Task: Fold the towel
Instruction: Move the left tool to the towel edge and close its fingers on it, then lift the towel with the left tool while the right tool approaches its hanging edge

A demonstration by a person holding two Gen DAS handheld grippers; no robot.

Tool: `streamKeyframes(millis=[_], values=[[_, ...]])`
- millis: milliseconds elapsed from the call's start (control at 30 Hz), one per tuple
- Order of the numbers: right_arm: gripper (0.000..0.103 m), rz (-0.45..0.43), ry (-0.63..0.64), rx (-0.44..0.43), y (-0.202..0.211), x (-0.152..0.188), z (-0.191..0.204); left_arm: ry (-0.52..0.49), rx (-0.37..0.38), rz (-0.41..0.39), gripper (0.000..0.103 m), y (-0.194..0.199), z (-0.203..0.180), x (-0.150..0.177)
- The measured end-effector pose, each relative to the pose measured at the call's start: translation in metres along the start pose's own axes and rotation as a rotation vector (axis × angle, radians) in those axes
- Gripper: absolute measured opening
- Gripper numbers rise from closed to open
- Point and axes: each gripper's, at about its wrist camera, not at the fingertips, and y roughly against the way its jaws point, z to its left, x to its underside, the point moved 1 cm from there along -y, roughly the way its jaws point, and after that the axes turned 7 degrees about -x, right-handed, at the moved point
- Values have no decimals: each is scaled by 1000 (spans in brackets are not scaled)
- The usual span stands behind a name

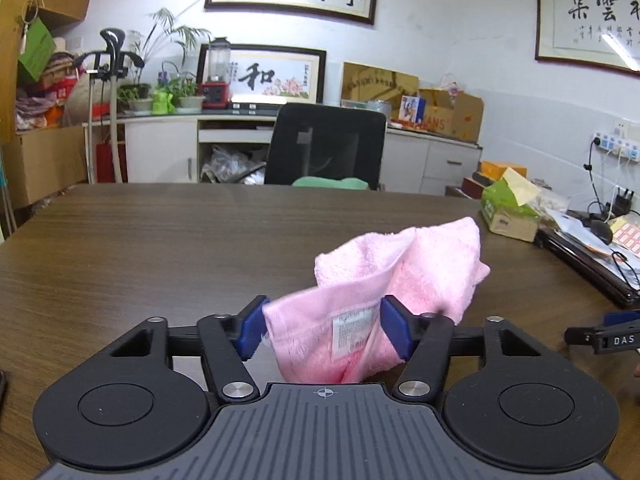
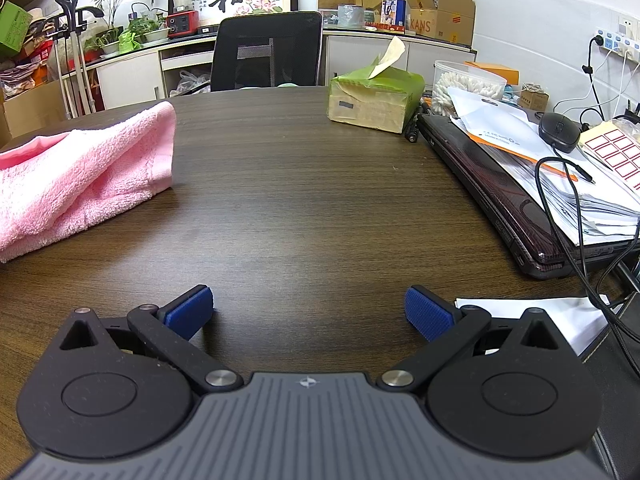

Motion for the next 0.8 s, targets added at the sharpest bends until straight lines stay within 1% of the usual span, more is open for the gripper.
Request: streamKeyframes(millis=[33,167,200,233,267,333,400,533,633,667,700,800], values=[[103,0,0,0,0,0,0,-5,11,7,41,0,0,1],[103,0,0,-1,0,0,0,-11,31,1,29,4,-2,5],[103,0,1,-2,0,0,0,-17,31,-2,28,6,-2,5],[103,0,1,-2,0,0,0,-21,31,-5,25,8,-3,6],[103,0,2,-3,0,0,0,-24,31,-7,18,9,-3,6],[103,-5,5,-17,1,0,-1,-26,30,-9,13,11,-3,6],[103,-19,6,-48,4,1,-2,-15,10,-8,12,11,-2,6],[102,-47,9,-110,10,3,-3,22,1,1,11,10,5,3],[103,-142,17,-174,23,3,-1,52,-15,8,11,9,12,0],[103,-174,20,-209,29,-1,2,64,-14,17,11,9,16,-1],[103,-185,13,-246,33,-6,6,72,-14,30,11,7,19,-1],[103,-164,-31,-353,31,-32,20,63,-49,69,11,-1,22,0]])
